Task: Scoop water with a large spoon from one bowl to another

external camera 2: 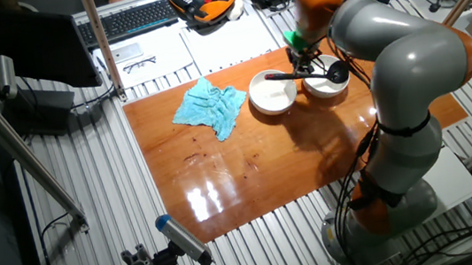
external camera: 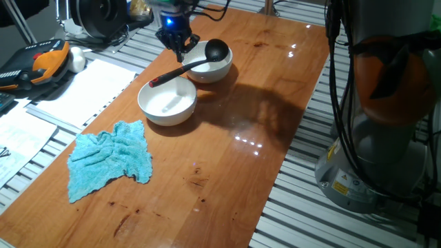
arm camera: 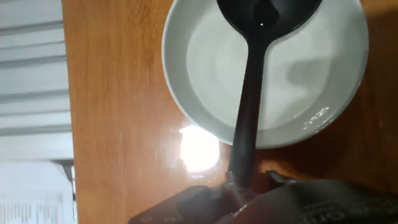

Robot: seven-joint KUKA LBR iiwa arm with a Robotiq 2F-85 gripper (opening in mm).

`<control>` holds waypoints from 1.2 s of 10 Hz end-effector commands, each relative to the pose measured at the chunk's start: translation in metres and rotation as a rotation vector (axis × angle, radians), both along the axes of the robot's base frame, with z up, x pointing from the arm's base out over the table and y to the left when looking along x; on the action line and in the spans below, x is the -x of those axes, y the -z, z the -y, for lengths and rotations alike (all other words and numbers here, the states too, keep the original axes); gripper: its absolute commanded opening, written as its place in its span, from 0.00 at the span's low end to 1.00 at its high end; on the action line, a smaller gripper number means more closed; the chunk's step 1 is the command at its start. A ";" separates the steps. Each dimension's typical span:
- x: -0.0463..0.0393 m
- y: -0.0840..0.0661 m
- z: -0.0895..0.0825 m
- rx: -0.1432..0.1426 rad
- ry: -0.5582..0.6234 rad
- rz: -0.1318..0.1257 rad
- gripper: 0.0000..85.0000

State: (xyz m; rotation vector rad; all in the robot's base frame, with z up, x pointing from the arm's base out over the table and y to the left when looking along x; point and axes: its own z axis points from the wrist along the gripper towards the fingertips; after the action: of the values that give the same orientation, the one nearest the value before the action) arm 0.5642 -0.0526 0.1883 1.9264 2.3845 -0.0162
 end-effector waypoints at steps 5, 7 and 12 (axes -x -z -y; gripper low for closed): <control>0.0017 -0.025 -0.028 0.000 -0.905 -0.118 0.00; -0.0039 -0.039 -0.049 0.055 -1.034 -0.147 0.00; 0.0023 -0.048 -0.062 0.119 -1.320 -0.154 0.00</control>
State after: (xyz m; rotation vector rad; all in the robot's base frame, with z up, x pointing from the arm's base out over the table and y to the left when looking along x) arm 0.5619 0.0099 0.2355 1.4383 2.8273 -0.2046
